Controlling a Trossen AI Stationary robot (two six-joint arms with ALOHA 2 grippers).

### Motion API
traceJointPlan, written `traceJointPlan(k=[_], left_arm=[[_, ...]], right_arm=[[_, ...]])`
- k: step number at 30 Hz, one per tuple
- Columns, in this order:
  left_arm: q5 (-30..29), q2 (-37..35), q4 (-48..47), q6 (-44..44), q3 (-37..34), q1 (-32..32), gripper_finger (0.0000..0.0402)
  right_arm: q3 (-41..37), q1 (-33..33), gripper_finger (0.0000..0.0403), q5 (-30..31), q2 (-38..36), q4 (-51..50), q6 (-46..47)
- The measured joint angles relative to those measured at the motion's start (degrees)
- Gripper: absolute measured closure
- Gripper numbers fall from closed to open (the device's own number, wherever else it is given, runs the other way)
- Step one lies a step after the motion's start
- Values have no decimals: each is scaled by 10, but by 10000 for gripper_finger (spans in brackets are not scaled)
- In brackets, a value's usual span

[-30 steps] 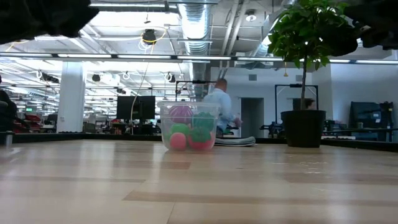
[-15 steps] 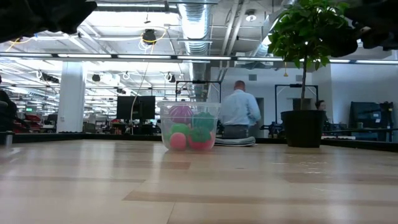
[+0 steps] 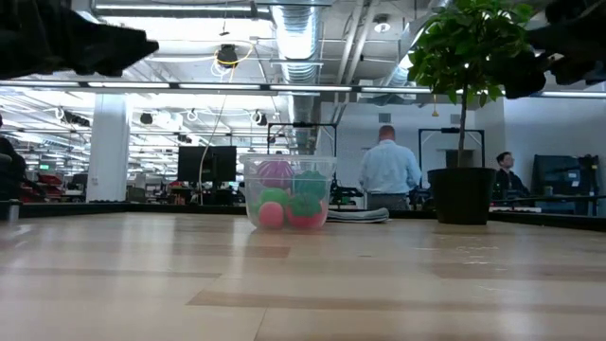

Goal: Pick and placing Produce into tupperware
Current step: Return to Home Position

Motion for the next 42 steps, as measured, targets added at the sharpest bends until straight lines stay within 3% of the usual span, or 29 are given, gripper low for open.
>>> traceJointPlan(k=[6,14,22,26,34,42], left_arm=[[-45,0,-43,-50,0,0,120],[-71,0,-75,-100,0,0,120],[-129,0,-70,-116,0,0,120],[-139,0,-82,-112,0,0,120],[-77,0,-20,-34,0,6,120],[38,0,-16,-46,0,100,120]], right_arm=[[-15,0,30,0,0,-14,24],[-65,0,30,9,8,67,29],[-67,-1,30,72,0,105,79],[-67,0,30,76,0,100,89],[-89,28,30,60,0,135,27],[-89,28,30,61,0,127,33]])
